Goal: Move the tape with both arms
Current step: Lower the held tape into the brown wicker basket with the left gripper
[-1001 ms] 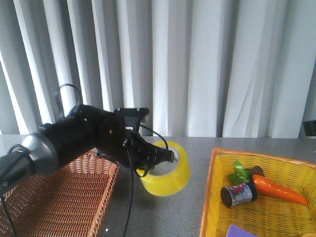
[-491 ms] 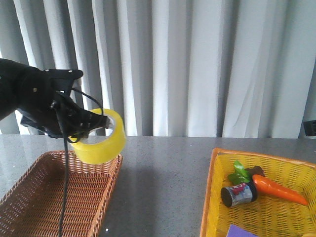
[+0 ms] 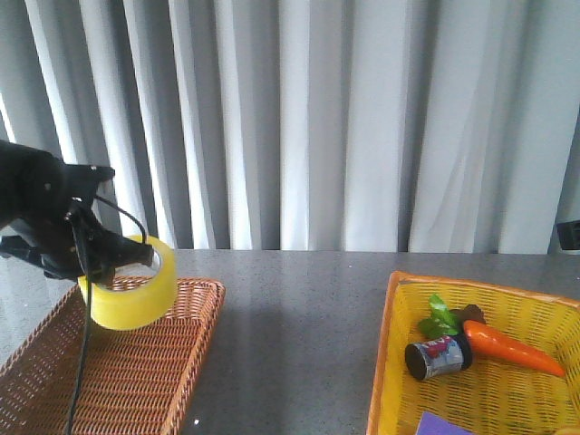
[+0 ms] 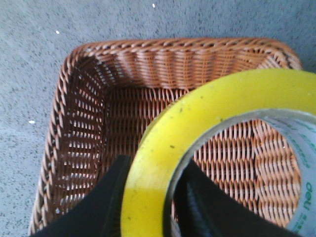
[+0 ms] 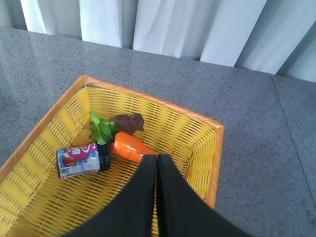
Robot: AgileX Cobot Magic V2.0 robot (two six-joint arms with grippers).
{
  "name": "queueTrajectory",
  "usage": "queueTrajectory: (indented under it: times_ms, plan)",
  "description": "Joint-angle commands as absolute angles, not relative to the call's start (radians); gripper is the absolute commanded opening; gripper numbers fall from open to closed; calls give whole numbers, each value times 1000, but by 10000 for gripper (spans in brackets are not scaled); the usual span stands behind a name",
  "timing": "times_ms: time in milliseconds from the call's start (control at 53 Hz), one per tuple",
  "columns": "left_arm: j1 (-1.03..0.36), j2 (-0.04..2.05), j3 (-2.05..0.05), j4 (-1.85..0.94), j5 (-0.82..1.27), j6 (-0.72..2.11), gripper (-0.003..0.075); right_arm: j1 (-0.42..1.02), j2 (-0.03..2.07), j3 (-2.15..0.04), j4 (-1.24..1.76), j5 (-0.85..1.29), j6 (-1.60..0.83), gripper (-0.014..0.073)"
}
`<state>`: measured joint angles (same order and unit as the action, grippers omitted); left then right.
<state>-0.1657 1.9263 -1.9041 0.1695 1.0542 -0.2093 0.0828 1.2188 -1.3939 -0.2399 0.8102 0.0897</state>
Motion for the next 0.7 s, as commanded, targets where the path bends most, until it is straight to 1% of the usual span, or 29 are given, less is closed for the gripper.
queueTrajectory:
  times_ms: [0, 264, 680]
  plan:
    - [-167, 1923, -1938, 168, 1013, -208, -6, 82, 1198, -1419, -262, 750, 89, -8]
    - [-164, 2009, -1938, 168, 1014, -227, -6, 82, 1198, -1419, -262, 750, 89, -8]
    - [-91, 2029, -1934, 48, 1052, -177, -6, 82, 1198, -1419, -262, 750, 89, -8]
